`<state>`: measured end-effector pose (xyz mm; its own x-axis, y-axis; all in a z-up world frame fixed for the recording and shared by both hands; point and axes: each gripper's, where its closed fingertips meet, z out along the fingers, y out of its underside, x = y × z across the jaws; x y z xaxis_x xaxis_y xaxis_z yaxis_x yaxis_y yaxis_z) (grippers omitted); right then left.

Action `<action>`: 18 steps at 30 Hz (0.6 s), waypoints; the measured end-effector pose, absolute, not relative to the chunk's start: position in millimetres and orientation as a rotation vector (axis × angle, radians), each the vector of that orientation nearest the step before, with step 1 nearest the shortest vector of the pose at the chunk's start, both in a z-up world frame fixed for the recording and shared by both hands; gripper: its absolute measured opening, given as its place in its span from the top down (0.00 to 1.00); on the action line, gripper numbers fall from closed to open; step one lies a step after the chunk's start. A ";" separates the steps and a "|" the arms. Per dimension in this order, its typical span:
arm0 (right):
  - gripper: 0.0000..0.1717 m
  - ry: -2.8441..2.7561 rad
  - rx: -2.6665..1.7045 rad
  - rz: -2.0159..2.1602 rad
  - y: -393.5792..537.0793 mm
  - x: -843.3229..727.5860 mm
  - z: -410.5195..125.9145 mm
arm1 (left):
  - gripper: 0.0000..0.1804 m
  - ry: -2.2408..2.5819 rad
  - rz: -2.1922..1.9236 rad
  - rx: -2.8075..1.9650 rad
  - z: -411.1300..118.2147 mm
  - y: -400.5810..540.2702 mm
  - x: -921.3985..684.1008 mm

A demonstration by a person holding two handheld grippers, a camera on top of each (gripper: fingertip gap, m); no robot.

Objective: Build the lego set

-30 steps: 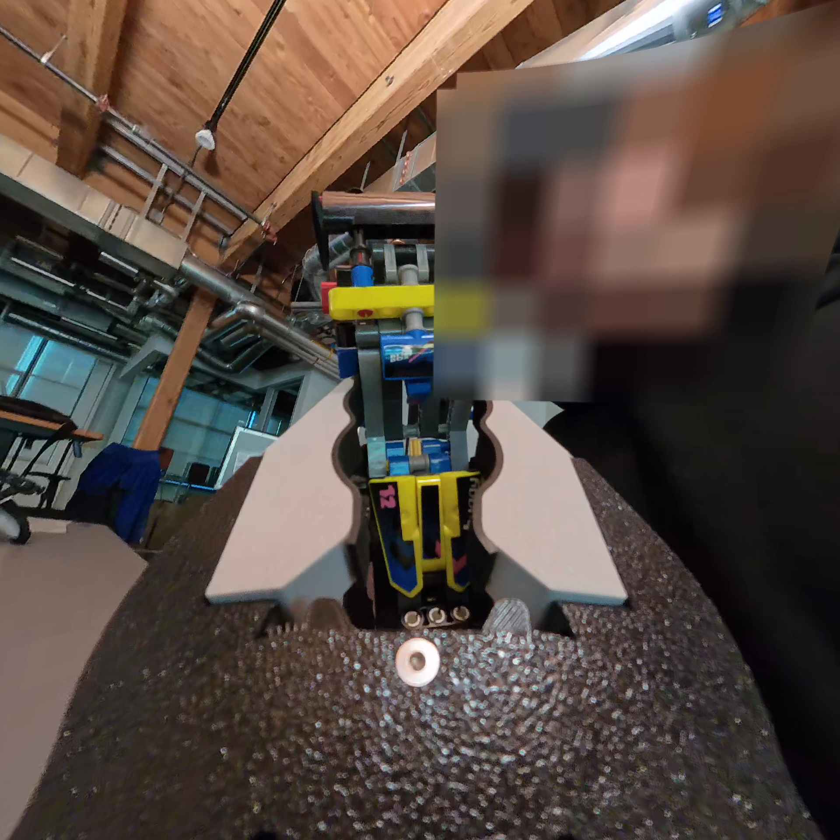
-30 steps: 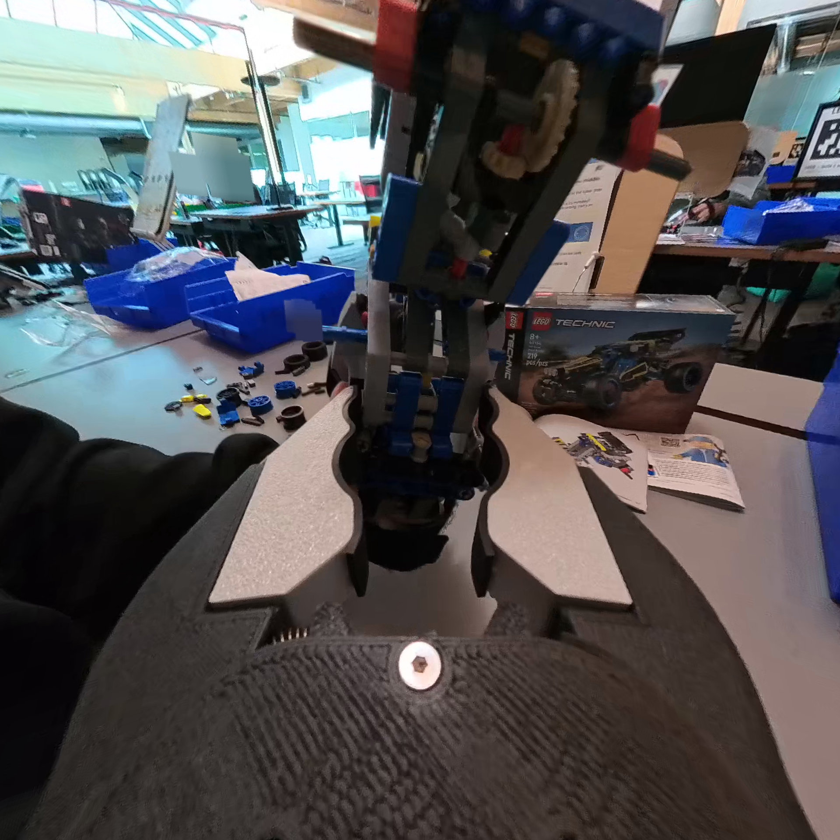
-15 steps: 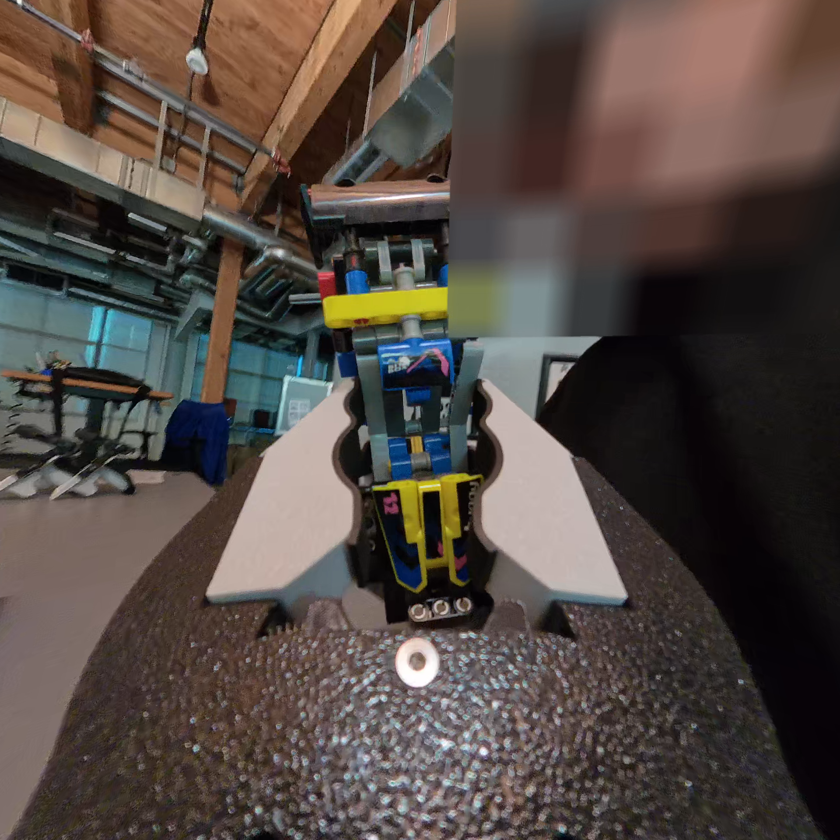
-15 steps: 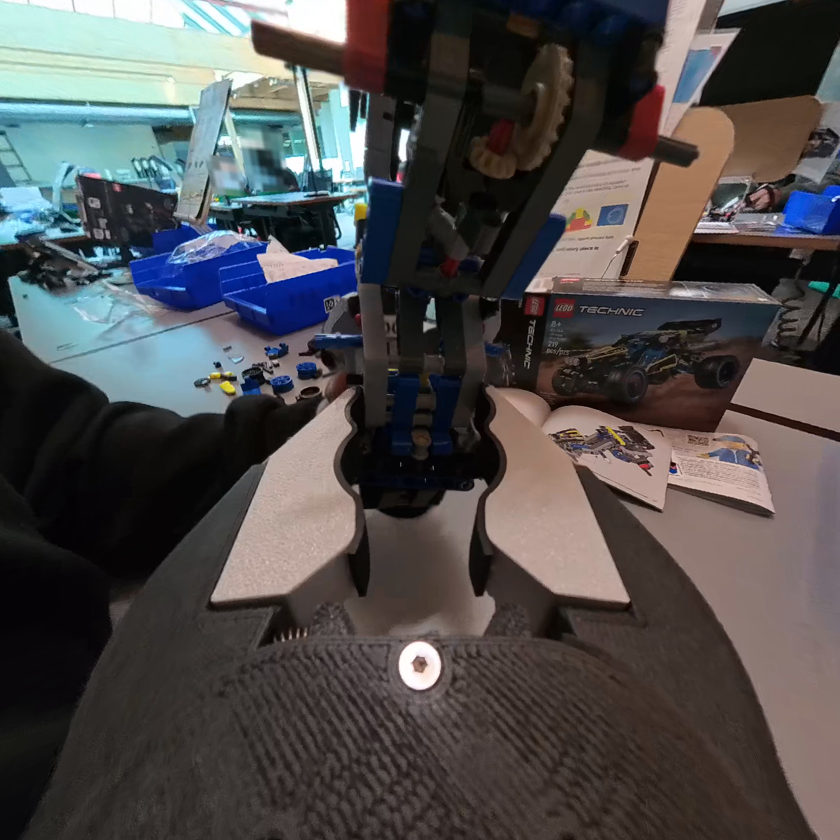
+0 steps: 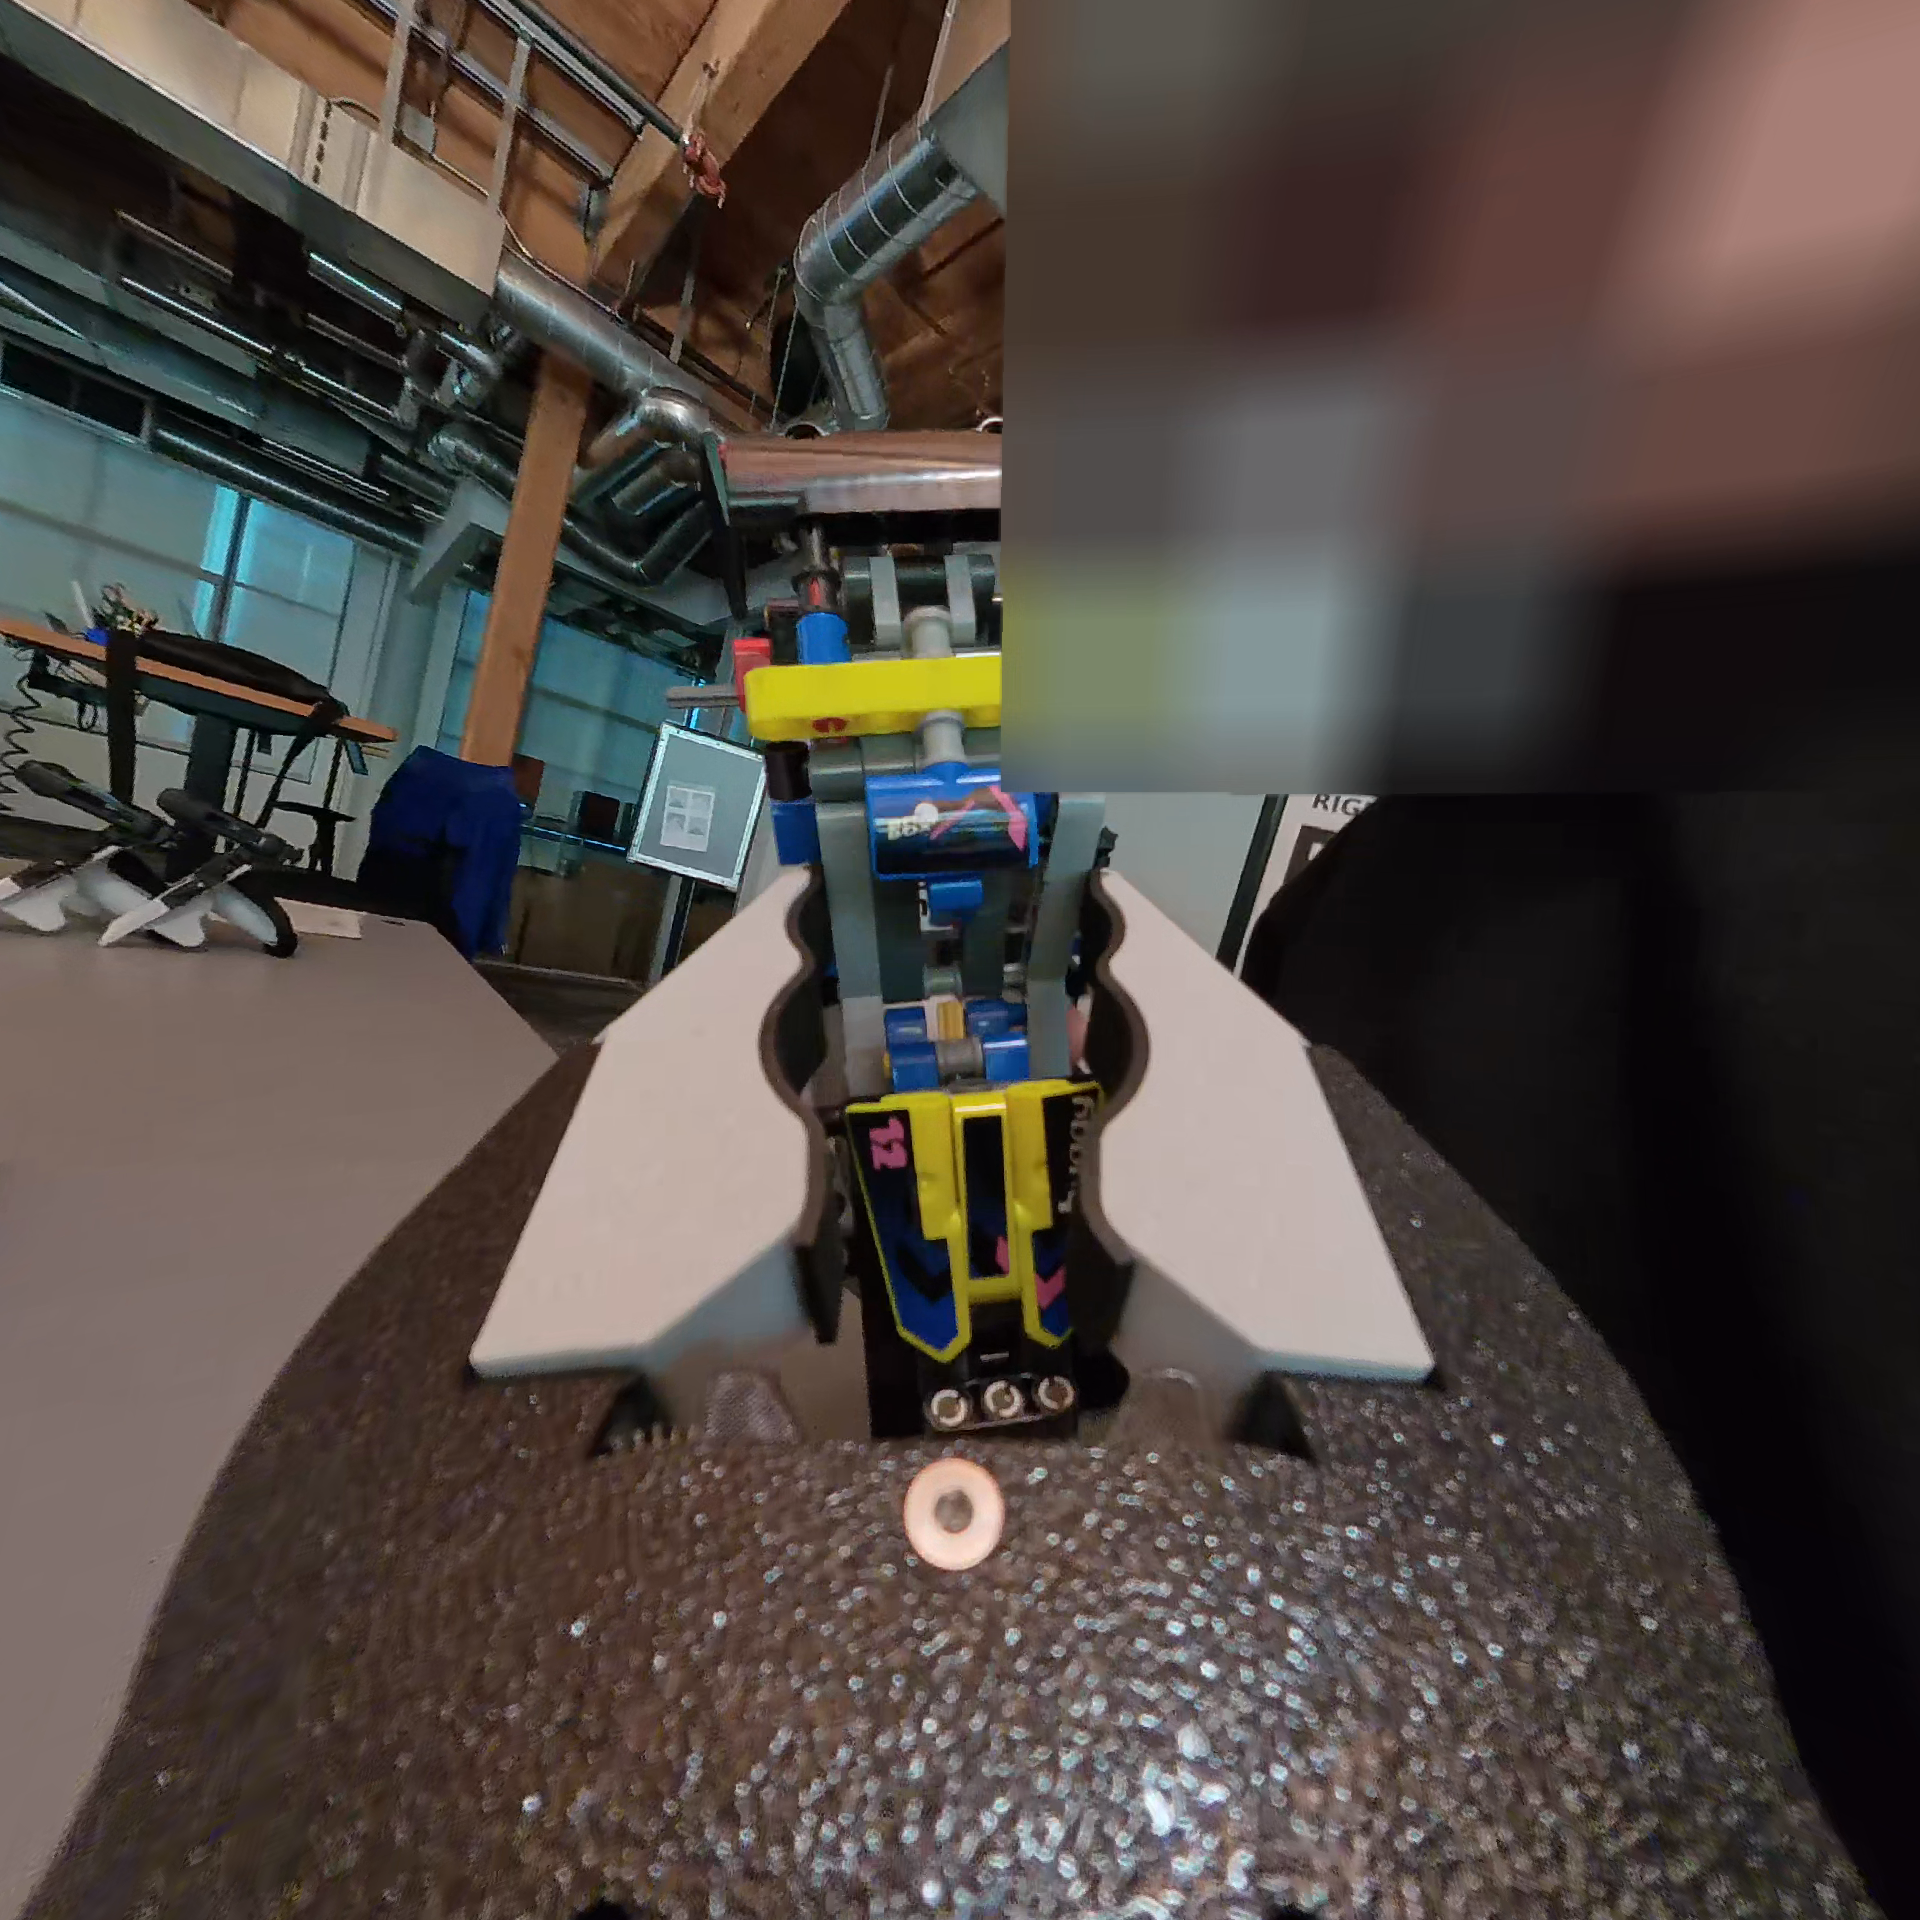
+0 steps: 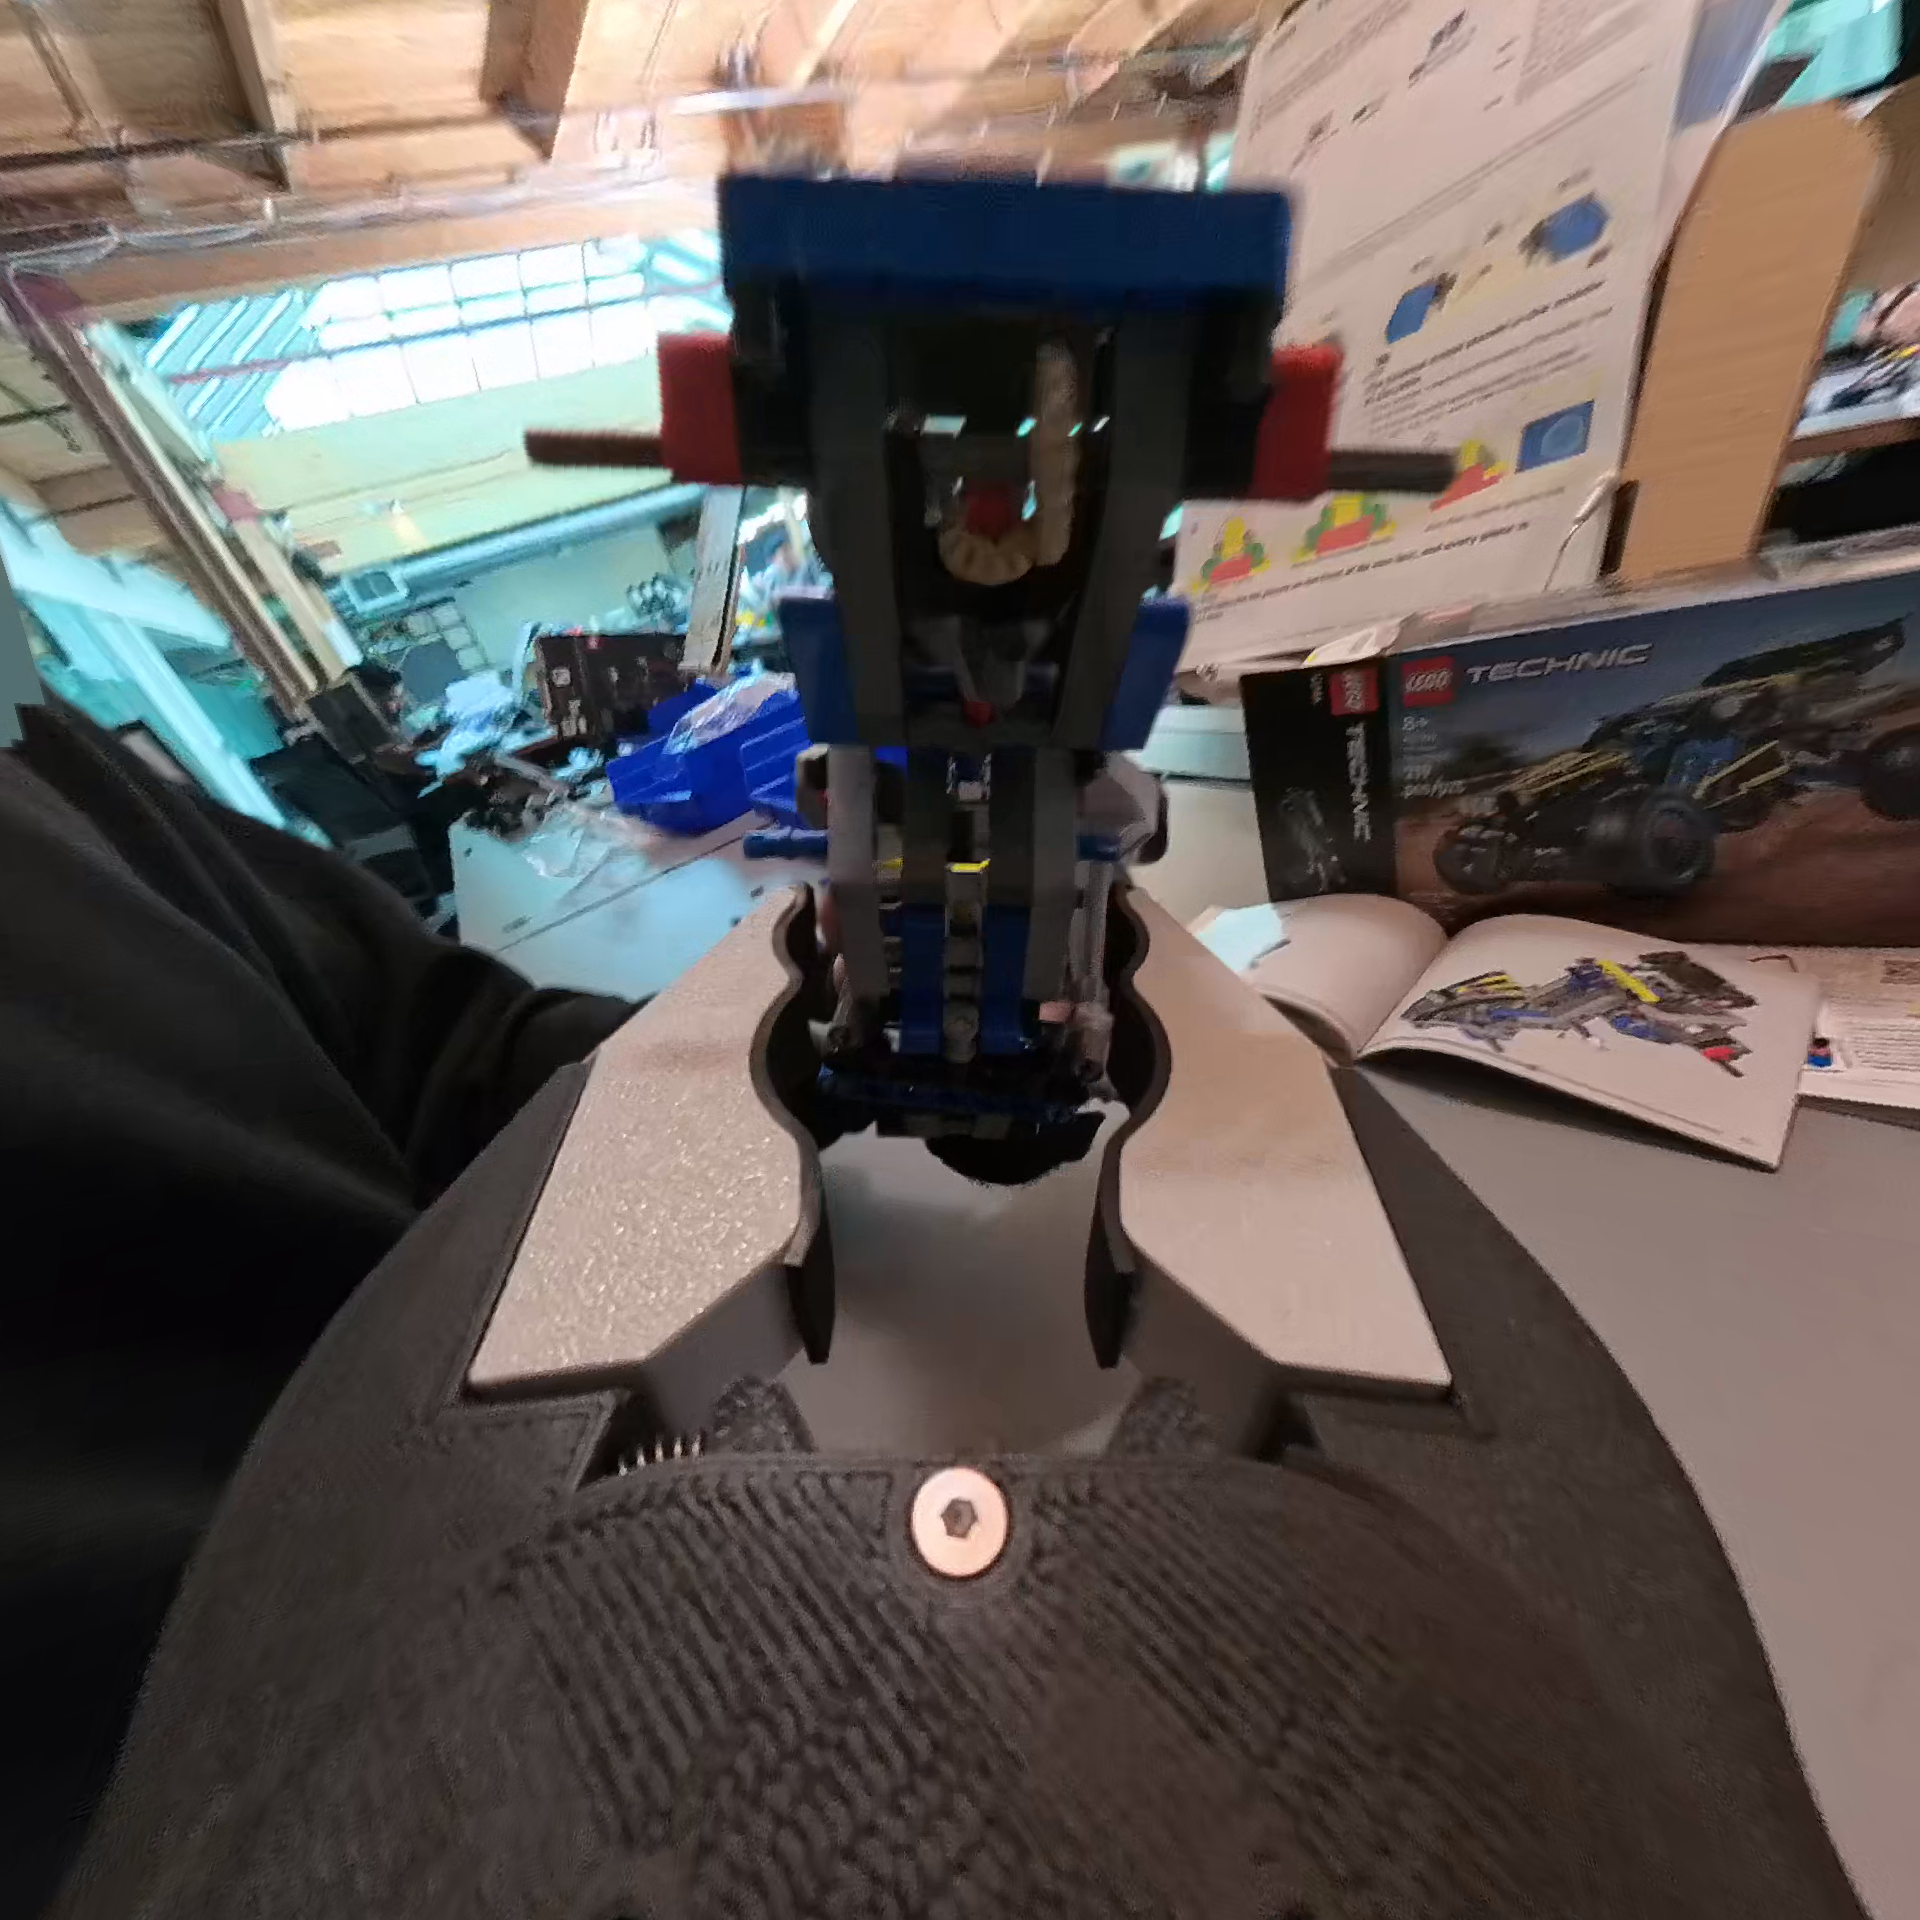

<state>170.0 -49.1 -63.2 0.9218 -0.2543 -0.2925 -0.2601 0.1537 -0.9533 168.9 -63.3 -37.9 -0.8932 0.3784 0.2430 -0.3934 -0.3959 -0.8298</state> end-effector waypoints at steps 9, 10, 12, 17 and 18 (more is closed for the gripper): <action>0.74 0.439 -1.453 -0.073 -46.7 170.8 -68.3 | 0.75 -1.455 2.271 0.040 -43.5 -67.2 169.0; 0.74 0.447 -1.445 -0.080 -47.3 172.1 -68.8 | 0.75 -1.483 2.282 0.047 -43.9 -67.0 170.6; 0.74 0.462 -1.445 -0.101 -49.0 174.9 -70.8 | 0.72 -1.545 2.277 0.046 -46.2 -67.9 170.4; 0.74 0.459 -1.452 -0.066 -46.5 172.8 -73.2 | 0.69 -1.643 2.266 0.032 -49.2 -67.9 169.1; 0.74 0.460 -1.457 -0.067 -45.6 172.6 -73.6 | 0.71 -1.655 2.265 0.040 -49.7 -67.8 170.4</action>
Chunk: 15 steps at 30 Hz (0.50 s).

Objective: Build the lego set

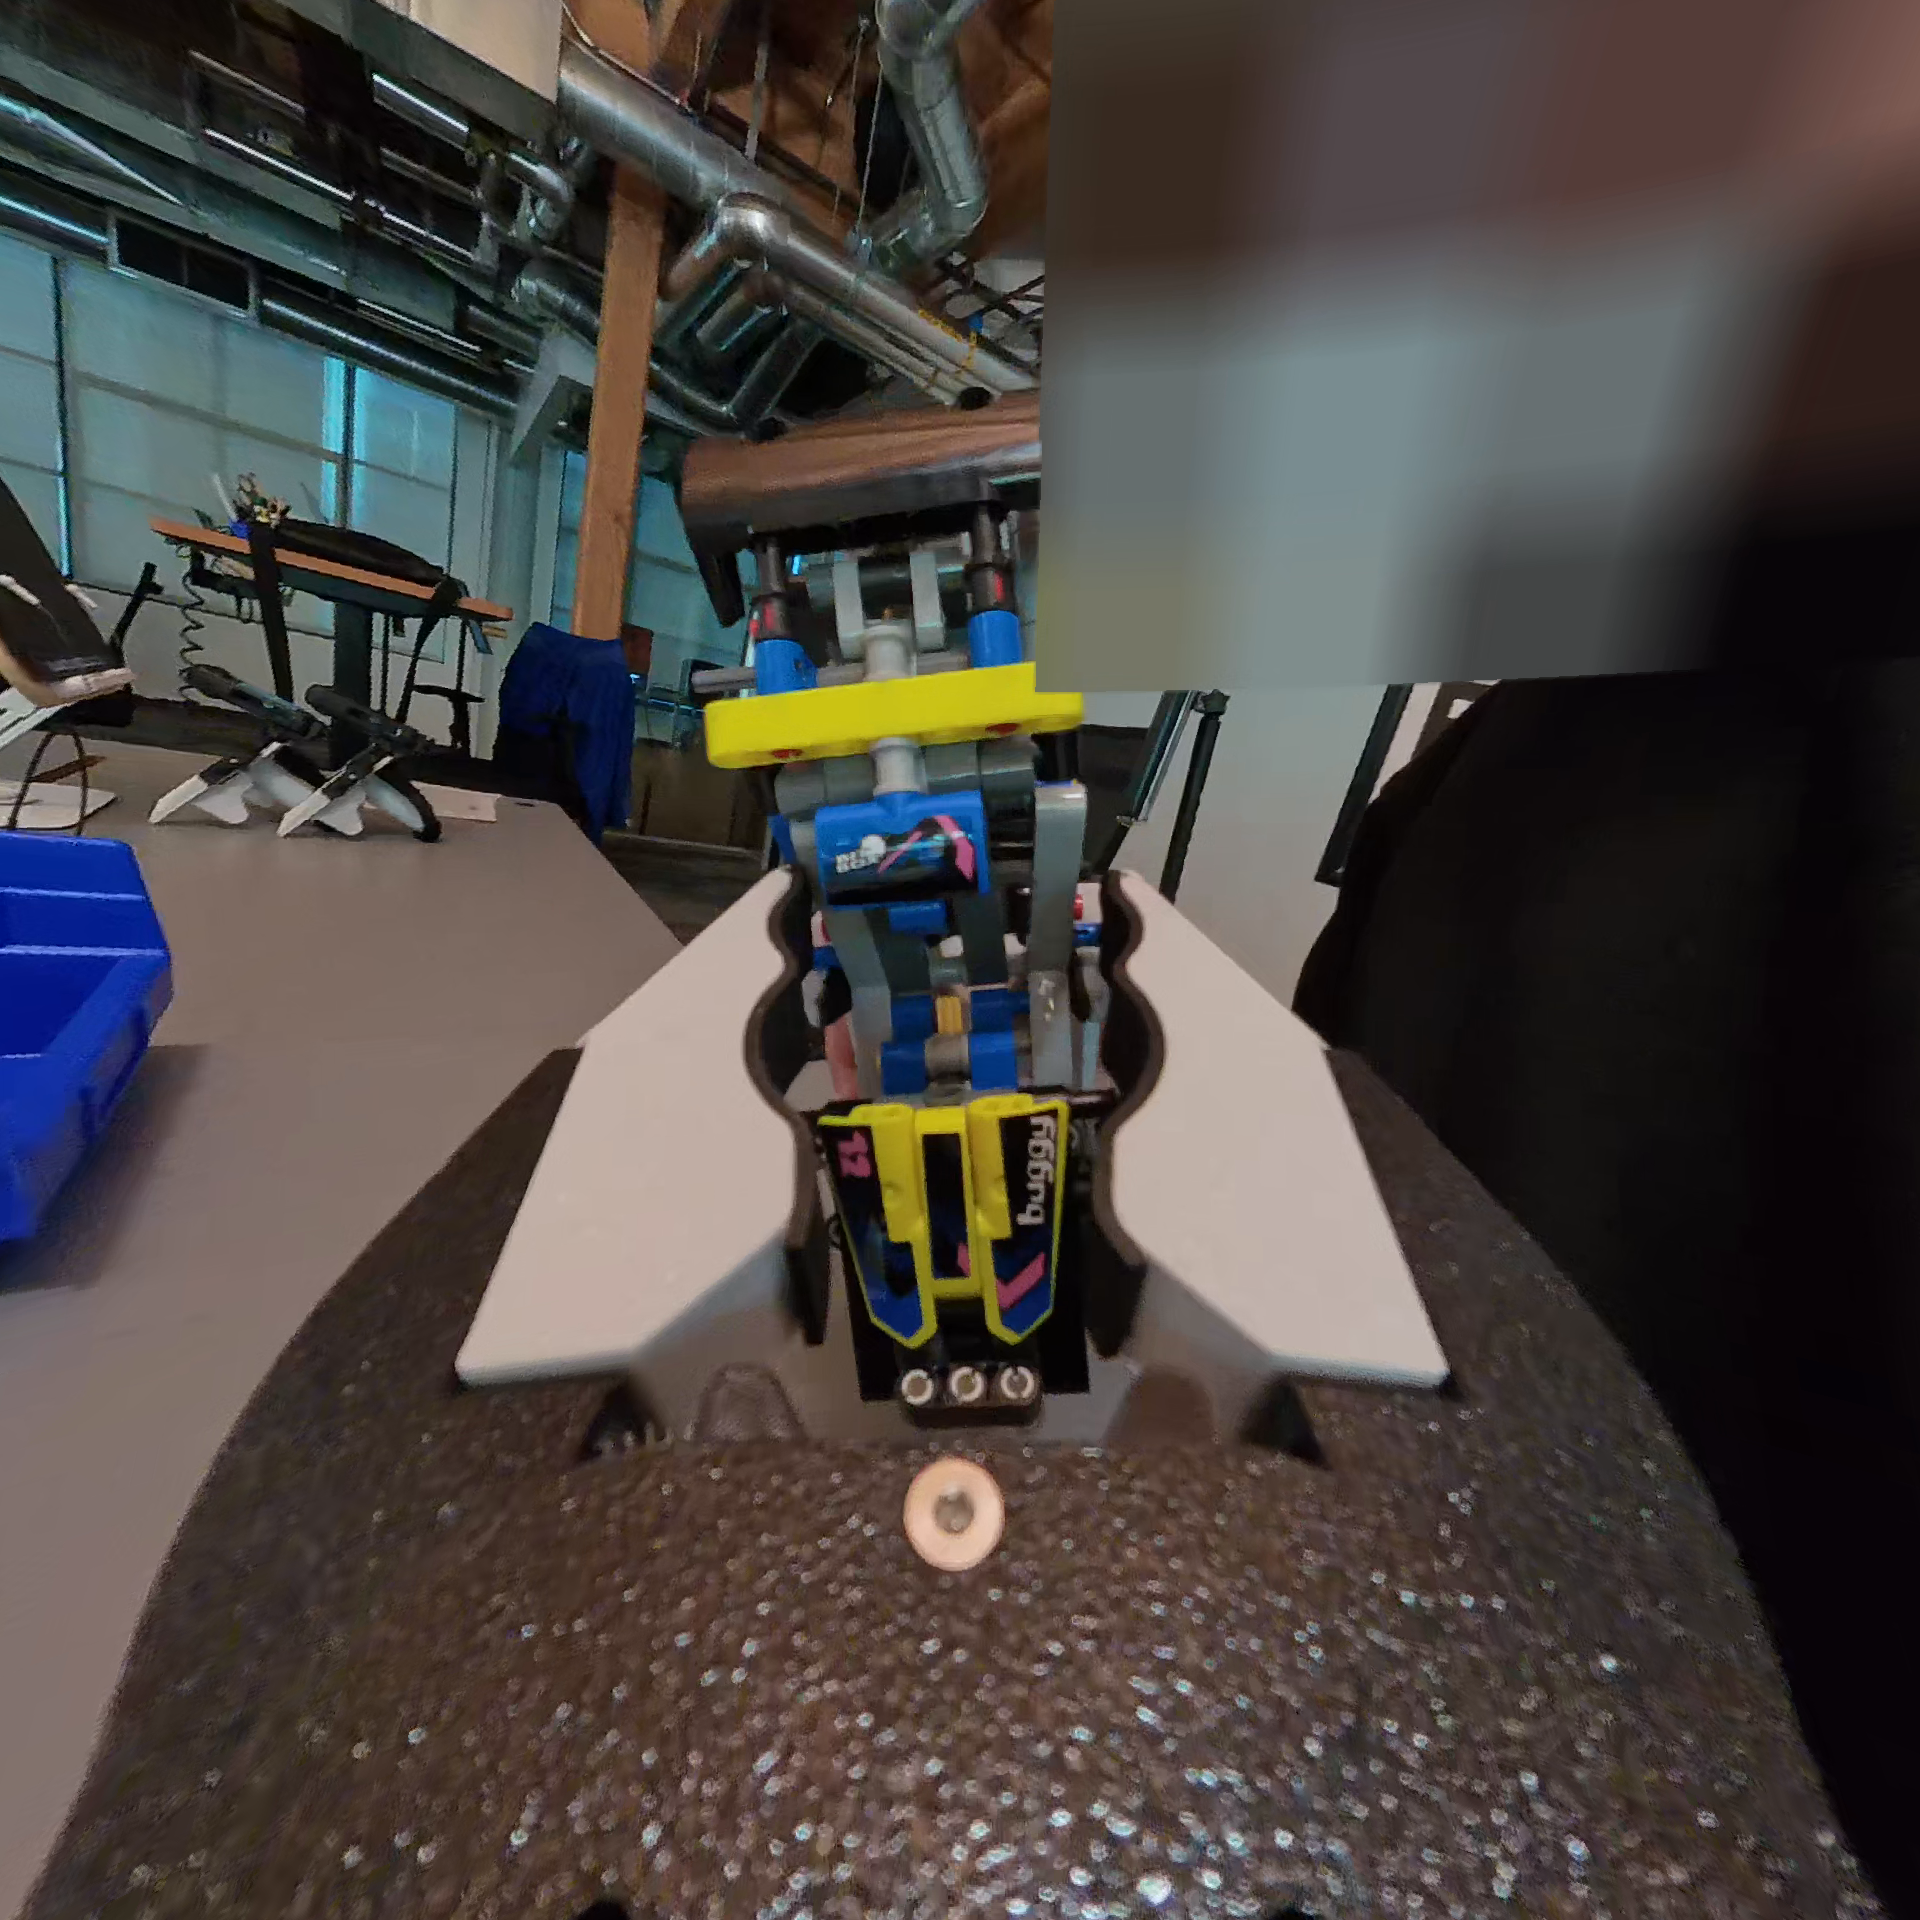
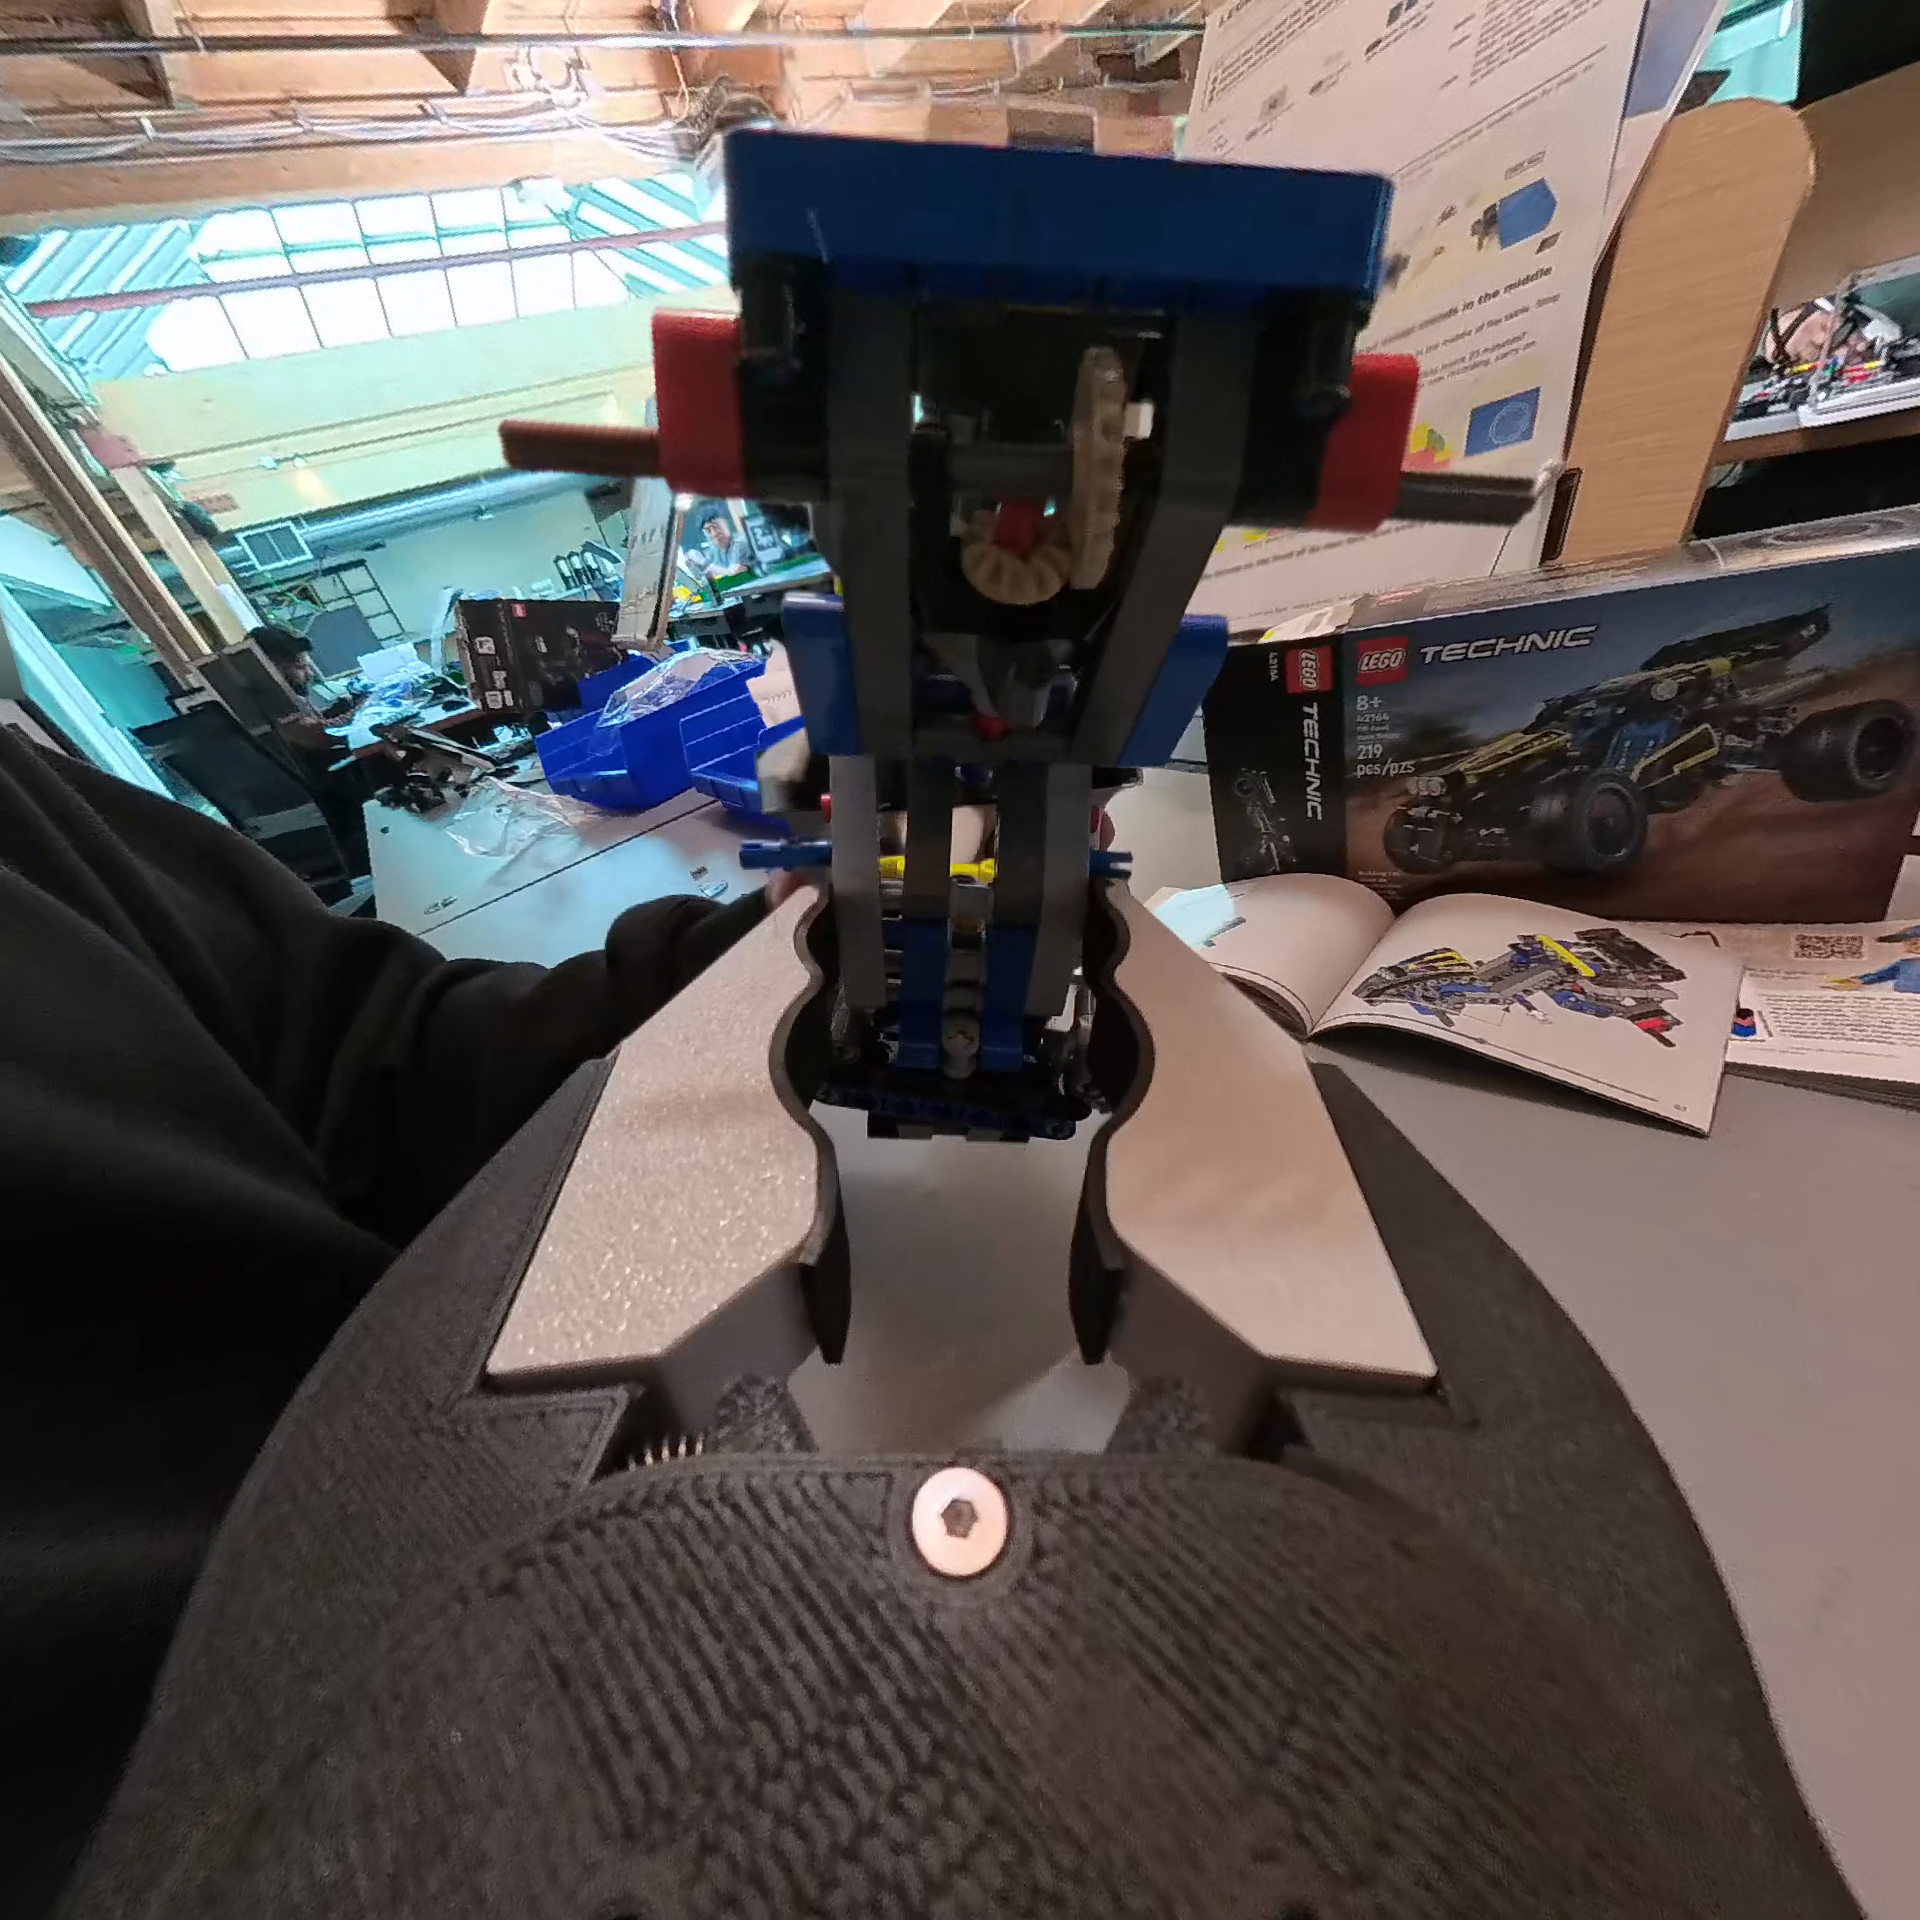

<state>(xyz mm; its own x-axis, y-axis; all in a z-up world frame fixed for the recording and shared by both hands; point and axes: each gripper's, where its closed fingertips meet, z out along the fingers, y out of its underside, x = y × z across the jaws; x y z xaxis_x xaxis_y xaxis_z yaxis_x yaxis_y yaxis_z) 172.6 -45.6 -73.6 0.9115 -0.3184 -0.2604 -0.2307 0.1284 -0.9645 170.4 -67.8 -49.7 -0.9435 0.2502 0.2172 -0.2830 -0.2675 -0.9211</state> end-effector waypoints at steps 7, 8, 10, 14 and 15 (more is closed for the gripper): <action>0.74 0.511 -1.480 -0.105 -46.1 176.0 -72.5 | 0.73 -1.676 2.238 0.070 -54.7 -64.3 174.2; 0.74 0.514 -1.483 -0.109 -45.5 175.7 -71.9 | 0.72 -1.667 2.239 0.058 -54.4 -63.0 173.2; 0.74 0.510 -1.493 -0.126 -44.3 175.2 -71.5 | 0.70 -1.650 2.236 0.040 -52.9 -61.2 171.0; 0.74 0.511 -1.501 -0.122 -42.2 173.7 -71.8 | 0.71 -1.676 2.239 0.027 -54.0 -60.4 171.2; 0.74 0.509 -1.504 -0.125 -41.9 173.4 -72.1 | 0.73 -1.686 2.239 0.026 -54.9 -60.1 171.6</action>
